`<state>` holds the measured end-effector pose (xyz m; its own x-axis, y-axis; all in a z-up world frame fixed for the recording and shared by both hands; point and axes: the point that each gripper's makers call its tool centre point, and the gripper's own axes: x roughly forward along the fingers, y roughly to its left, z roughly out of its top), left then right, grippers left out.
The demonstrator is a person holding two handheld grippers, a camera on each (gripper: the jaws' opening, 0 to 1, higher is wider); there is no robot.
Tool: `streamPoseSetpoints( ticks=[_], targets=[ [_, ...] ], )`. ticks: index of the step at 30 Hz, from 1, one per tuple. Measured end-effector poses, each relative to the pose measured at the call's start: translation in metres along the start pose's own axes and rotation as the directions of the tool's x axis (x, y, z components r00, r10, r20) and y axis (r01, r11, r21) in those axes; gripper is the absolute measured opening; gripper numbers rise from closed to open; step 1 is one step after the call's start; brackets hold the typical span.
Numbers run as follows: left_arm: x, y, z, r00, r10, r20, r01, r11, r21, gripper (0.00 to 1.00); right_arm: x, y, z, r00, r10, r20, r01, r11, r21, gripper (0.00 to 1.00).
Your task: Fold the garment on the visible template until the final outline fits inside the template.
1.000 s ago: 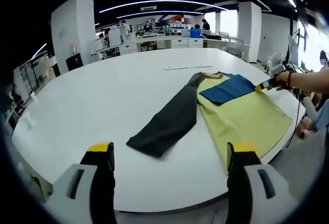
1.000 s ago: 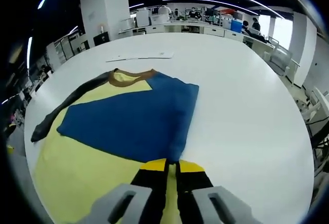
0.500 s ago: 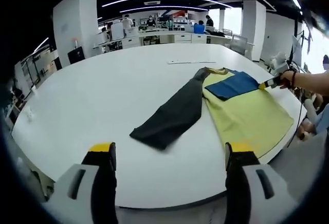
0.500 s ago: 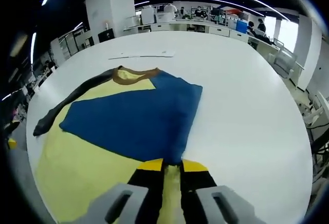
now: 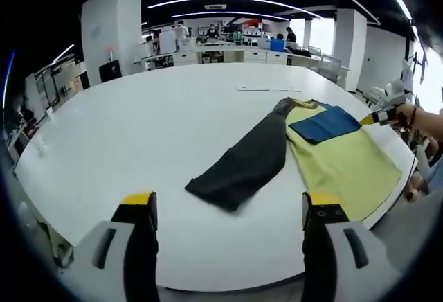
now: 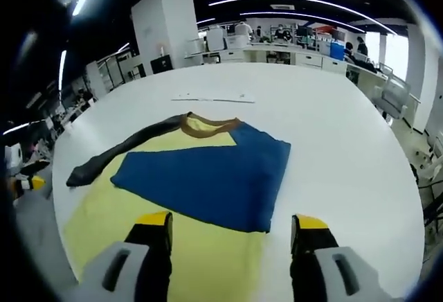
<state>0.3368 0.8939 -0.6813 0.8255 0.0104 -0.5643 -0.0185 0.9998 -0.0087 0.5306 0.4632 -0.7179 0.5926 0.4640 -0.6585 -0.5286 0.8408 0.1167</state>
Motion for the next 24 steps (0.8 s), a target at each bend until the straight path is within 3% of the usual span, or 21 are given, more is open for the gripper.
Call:
streamPoseSetpoints(
  ticks=[8,11,19,24],
  targets=[
    [0.015,0.007,-0.001,1.0,0.029,0.01,-0.028,0.999,-0.036,0.76,-0.027,0.017,0.003,0.998,0.055,0.039,-0.053,0.997,-0.058,0.83],
    [0.022,0.013,-0.005,0.998,0.06,-0.009,-0.06,0.998,-0.027,0.68,-0.036,0.026,0.006,0.992,0.102,0.076,-0.101,0.995,-0.008,0.88],
    [0.036,0.023,-0.009,0.996,0.091,0.016,-0.088,0.987,-0.133,0.6,-0.066,0.043,0.01,0.98,0.166,0.111,-0.167,0.986,0.001,0.93],
    [0.042,0.03,-0.012,0.993,0.118,0.014,-0.113,0.974,-0.199,0.54,-0.081,0.043,0.017,0.979,0.148,0.144,-0.145,0.989,-0.034,0.93]
  ],
)
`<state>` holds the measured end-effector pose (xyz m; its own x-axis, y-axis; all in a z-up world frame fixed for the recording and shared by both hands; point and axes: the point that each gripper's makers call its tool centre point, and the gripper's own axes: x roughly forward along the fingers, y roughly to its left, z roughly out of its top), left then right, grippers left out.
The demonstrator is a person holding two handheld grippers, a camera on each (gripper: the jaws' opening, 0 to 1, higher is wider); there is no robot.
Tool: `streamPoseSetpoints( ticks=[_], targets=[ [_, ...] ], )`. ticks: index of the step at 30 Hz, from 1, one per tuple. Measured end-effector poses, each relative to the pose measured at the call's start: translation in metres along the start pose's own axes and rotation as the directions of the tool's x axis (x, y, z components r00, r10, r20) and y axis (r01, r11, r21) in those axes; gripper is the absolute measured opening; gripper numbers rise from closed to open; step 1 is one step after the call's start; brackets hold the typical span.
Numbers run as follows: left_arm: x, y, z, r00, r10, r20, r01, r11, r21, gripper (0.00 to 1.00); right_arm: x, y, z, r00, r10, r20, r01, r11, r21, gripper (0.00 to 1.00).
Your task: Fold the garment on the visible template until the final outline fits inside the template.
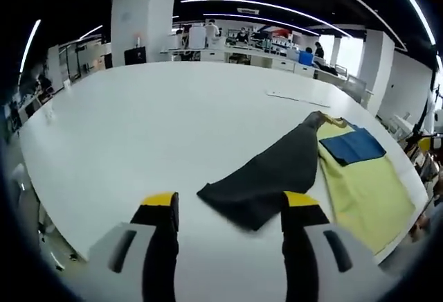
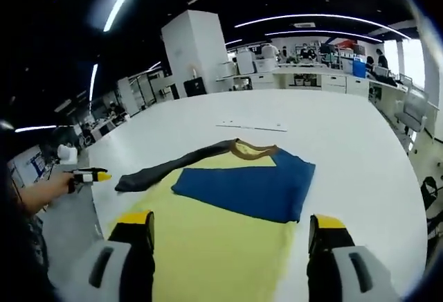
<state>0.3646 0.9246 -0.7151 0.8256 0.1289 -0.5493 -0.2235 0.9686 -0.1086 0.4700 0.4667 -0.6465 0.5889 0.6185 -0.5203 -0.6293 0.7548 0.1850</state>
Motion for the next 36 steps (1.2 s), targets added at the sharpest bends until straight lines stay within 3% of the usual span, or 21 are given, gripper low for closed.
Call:
streamPoseSetpoints(
  ticks=[4,12,19,25,29,36],
  targets=[
    [0.008,0.006,-0.009,0.999,0.023,-0.024,-0.024,0.998,-0.051,0.48,-0.012,-0.001,0.0,0.999,-0.033,0.008,0.033,0.999,-0.019,0.92],
    [0.023,-0.005,-0.023,0.999,0.035,-0.042,-0.038,0.996,-0.076,0.35,-0.031,-0.005,-0.018,0.995,-0.101,-0.001,0.101,0.995,-0.006,0.92],
    [0.028,-0.006,-0.028,0.997,0.06,-0.044,-0.065,0.993,-0.099,0.27,-0.038,-0.002,-0.021,0.994,-0.107,-0.018,0.106,0.993,-0.047,0.92],
    [0.028,-0.003,-0.048,0.991,0.075,-0.112,-0.089,0.988,-0.128,0.17,-0.041,-0.003,-0.022,0.992,-0.121,-0.022,0.12,0.991,-0.056,0.92],
    [0.027,-0.007,-0.044,0.994,0.056,-0.096,-0.072,0.984,-0.165,0.09,-0.041,-0.004,-0.024,0.992,-0.127,-0.023,0.126,0.991,-0.042,0.92],
    [0.027,-0.005,-0.043,0.995,0.053,-0.084,-0.066,0.985,-0.16,0.02,-0.036,-0.003,-0.033,0.99,-0.136,-0.049,0.133,0.99,-0.047,0.92]
  ],
)
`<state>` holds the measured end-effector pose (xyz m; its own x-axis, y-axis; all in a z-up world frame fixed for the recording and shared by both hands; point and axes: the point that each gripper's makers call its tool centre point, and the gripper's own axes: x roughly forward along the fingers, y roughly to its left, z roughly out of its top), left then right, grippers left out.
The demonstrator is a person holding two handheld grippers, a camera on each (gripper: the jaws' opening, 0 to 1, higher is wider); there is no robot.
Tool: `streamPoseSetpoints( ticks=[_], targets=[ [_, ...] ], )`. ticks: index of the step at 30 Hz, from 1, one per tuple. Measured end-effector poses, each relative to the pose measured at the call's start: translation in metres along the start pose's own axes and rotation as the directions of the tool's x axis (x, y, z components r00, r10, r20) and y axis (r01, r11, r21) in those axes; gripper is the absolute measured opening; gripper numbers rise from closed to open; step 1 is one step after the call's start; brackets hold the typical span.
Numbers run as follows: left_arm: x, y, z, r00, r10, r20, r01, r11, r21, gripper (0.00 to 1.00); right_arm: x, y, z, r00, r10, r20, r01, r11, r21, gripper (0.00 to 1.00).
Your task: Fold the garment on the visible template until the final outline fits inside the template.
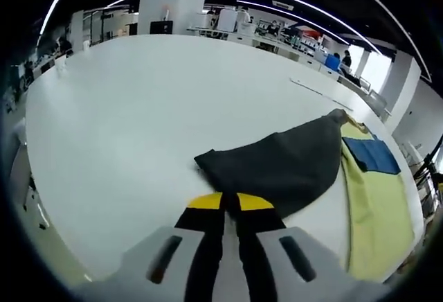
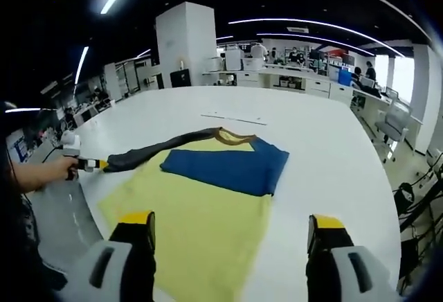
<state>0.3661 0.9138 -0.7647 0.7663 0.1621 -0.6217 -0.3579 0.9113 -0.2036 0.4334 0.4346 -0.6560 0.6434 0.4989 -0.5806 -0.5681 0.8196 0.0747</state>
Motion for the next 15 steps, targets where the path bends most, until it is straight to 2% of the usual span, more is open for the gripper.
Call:
streamPoseSetpoints(
  ticks=[1,3,5,8,11,15],
  targets=[
    [-0.001,0.001,0.002,1.0,-0.002,0.002,0.002,1.0,0.005,0.0,0.001,0.0,-0.001,1.0,0.001,-0.001,-0.001,1.0,0.007,0.91],
    [-0.003,0.002,0.006,1.0,0.005,0.008,-0.005,0.997,0.073,0.0,0.001,0.002,0.0,1.0,0.004,0.002,-0.004,1.0,0.011,0.91],
    [-0.005,0.001,0.012,1.0,0.002,0.03,-0.005,0.996,0.091,0.0,0.002,0.003,0.001,1.0,0.006,0.005,-0.006,1.0,0.013,0.91],
    [-0.008,-0.001,0.029,0.997,-0.008,0.078,-0.001,0.994,0.108,0.0,0.003,0.003,0.001,1.0,0.001,0.0,-0.001,1.0,0.001,0.93],
    [-0.015,0.0,0.054,0.991,-0.015,0.134,-0.005,0.99,0.143,0.0,0.004,0.004,-0.002,1.0,0.005,-0.013,-0.005,1.0,-0.012,0.94],
    [-0.016,0.002,0.073,0.987,-0.027,0.161,0.001,0.988,0.156,0.0,0.005,0.005,-0.004,1.0,0.011,-0.018,-0.011,1.0,-0.017,0.94]
  ],
)
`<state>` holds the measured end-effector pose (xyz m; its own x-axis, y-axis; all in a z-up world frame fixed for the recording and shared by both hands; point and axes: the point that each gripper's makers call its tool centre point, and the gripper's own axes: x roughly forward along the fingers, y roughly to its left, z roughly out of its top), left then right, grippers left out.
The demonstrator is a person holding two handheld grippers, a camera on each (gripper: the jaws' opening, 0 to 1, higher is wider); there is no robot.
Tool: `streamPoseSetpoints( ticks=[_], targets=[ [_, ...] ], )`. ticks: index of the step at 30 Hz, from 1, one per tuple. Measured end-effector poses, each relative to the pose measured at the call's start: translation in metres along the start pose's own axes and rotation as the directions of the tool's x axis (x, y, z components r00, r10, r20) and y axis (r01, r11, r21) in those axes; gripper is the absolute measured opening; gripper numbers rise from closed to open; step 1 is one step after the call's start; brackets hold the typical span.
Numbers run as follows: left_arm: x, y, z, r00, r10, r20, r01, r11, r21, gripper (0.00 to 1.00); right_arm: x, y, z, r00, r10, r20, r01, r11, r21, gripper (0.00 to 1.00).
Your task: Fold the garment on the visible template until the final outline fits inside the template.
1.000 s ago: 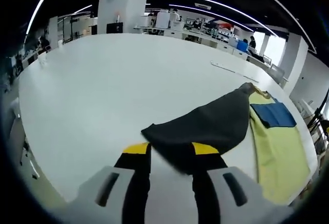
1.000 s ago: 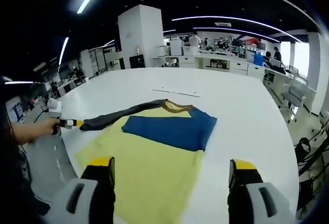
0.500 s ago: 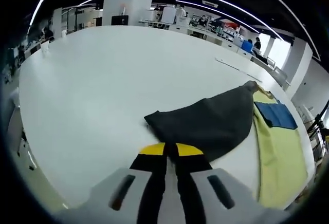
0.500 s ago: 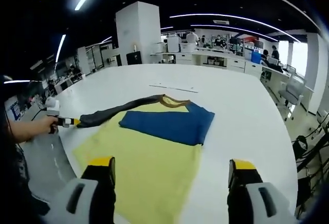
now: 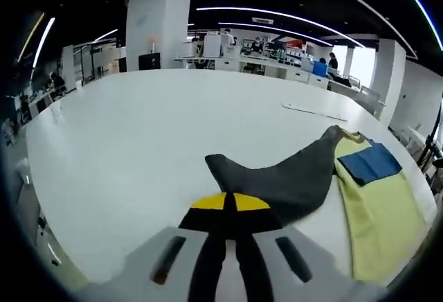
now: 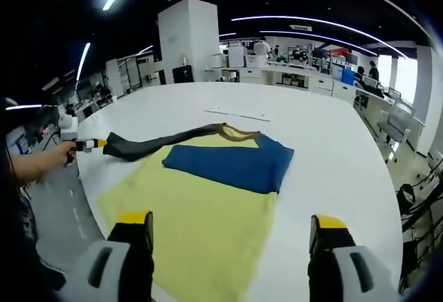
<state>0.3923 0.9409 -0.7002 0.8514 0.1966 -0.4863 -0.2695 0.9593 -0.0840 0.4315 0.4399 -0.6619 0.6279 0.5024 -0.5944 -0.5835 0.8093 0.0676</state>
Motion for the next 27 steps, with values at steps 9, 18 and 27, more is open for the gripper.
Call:
streamPoseSetpoints(
  ticks=[9,18,27],
  targets=[
    [0.013,0.006,0.024,1.0,-0.009,0.019,0.008,0.999,0.043,0.0,-0.001,-0.001,-0.002,1.0,-0.005,0.0,0.005,1.0,0.008,0.95],
    [0.027,0.014,0.041,1.0,-0.001,0.013,0.0,0.996,0.093,0.0,-0.006,-0.004,-0.002,1.0,-0.014,0.0,0.014,1.0,0.005,0.96],
    [0.047,0.026,0.045,1.0,0.0,0.007,-0.001,0.997,0.079,0.0,-0.01,0.001,-0.001,1.0,0.012,-0.002,-0.012,1.0,-0.024,0.98]
  ],
)
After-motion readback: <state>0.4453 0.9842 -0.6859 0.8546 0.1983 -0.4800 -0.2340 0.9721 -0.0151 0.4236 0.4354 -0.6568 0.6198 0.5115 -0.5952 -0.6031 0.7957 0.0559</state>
